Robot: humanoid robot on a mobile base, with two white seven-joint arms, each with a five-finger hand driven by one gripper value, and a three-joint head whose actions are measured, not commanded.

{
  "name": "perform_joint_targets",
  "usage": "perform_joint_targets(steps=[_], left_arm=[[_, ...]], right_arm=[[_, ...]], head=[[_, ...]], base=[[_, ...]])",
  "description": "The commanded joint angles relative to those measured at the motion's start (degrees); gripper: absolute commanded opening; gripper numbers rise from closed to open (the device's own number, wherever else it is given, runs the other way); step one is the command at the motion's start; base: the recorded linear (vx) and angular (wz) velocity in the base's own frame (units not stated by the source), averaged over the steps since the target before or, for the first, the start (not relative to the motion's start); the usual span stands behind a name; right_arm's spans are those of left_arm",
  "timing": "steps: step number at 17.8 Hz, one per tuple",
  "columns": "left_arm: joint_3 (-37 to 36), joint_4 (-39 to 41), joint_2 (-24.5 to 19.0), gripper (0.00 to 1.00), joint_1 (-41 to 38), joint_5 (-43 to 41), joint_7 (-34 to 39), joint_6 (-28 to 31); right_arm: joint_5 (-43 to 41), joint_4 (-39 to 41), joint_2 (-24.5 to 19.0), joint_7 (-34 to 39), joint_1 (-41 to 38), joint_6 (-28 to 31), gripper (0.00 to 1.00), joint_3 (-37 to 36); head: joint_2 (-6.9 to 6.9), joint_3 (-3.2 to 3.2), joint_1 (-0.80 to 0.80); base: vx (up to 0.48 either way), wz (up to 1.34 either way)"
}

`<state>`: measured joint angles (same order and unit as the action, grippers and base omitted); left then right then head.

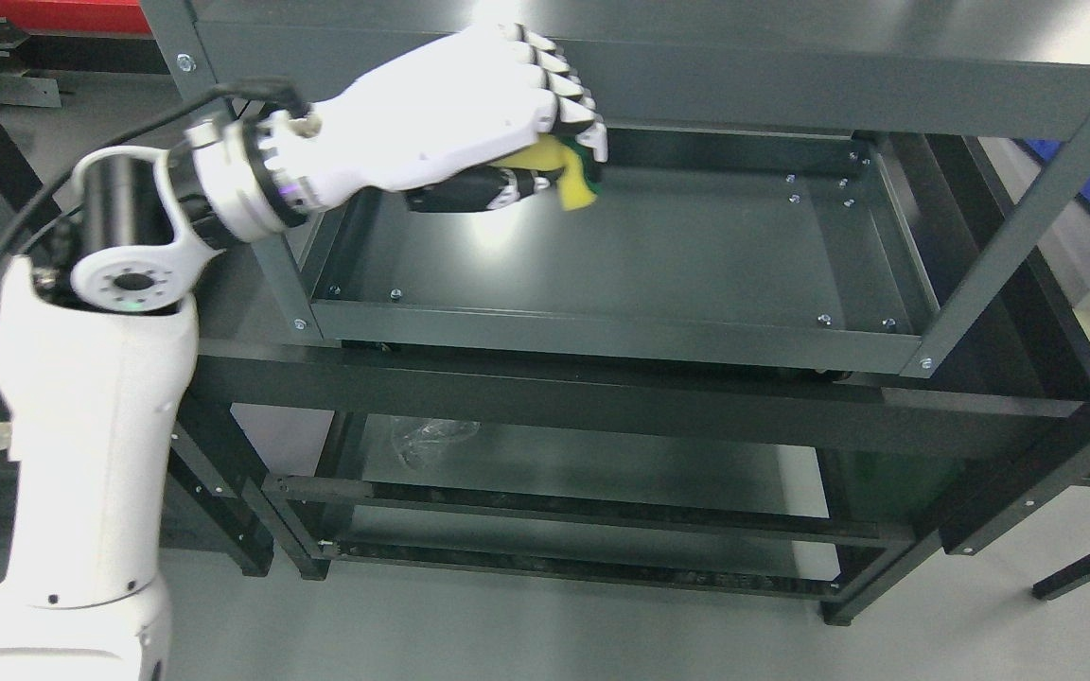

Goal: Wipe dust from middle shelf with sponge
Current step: 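Wipe the sponge along the shelf surface toward the left arm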

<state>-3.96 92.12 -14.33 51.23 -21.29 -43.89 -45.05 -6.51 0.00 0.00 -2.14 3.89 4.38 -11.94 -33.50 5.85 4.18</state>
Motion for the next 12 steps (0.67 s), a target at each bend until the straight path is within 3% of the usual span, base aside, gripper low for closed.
perform_joint_targets(steps=[1,4,9,12], left_arm=[[19.6,3.9,-28.1,0.00,-11.5,19.1,0.0,0.0],[25.1,3.5,-30.2,0.01,-16.2,21.5,0.0,0.0],[21.5,3.8,-29.2,0.00,-15.6,21.0,0.2,0.0],[12.2,4.2,-21.0,0.00,-9.1,14.2,0.4,0.0]], right_arm=[[0.0,1.0,1.0,0.0,0.0,0.0,1.00,0.0],[0.0,1.0,1.0,0.0,0.0,0.0,1.00,0.0],[0.0,1.0,1.0,0.0,0.1,0.0,1.00,0.0],[0.0,1.0,1.0,0.0,0.0,0.0,1.00,0.0]], head=[[0.00,0.00,0.00],[0.00,0.00,0.00],[0.00,0.00,0.00],[0.00,0.00,0.00]], base=[[0.000,0.00],[0.000,0.00],[0.000,0.00],[0.000,0.00]])
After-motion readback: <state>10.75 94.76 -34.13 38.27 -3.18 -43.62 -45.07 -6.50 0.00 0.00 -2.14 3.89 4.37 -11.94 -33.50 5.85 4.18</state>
